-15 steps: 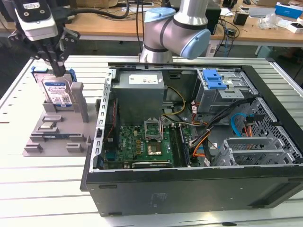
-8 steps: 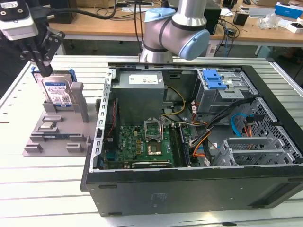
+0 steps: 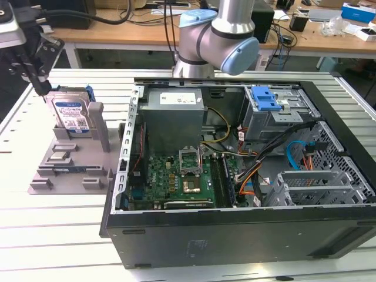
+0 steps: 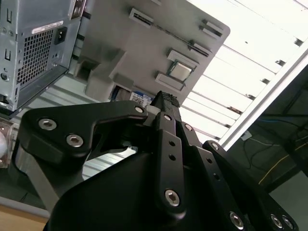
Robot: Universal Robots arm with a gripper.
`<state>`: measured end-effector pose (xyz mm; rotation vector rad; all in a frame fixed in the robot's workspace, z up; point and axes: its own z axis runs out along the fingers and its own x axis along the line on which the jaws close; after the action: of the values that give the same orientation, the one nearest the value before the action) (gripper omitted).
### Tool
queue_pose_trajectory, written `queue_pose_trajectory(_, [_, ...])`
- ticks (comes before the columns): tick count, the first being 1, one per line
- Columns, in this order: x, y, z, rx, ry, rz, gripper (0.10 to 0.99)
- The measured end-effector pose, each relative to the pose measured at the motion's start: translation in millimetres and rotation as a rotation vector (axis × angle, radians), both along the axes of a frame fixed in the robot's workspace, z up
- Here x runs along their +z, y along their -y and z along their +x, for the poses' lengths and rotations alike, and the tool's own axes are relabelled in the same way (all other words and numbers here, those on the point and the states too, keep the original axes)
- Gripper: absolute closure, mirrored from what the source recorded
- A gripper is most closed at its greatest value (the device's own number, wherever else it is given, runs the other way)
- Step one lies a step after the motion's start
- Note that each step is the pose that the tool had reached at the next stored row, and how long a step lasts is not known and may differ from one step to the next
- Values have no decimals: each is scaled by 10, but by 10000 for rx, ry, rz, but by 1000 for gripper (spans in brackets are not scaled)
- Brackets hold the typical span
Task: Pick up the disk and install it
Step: 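Reach for the disk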
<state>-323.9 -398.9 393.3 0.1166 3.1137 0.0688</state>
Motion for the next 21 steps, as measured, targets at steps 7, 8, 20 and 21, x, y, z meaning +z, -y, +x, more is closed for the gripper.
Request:
queue_pose_trajectory(7, [0, 0, -200, 0, 0, 0, 980])
queue_pose_trajectory(8, [0, 0, -226, 1, 0, 0, 980])
queue_pose_trajectory(20, [0, 0, -602, 0, 0, 0, 980])
queue_pose_trajectory(21, [0, 0, -637, -1, 0, 0, 980])
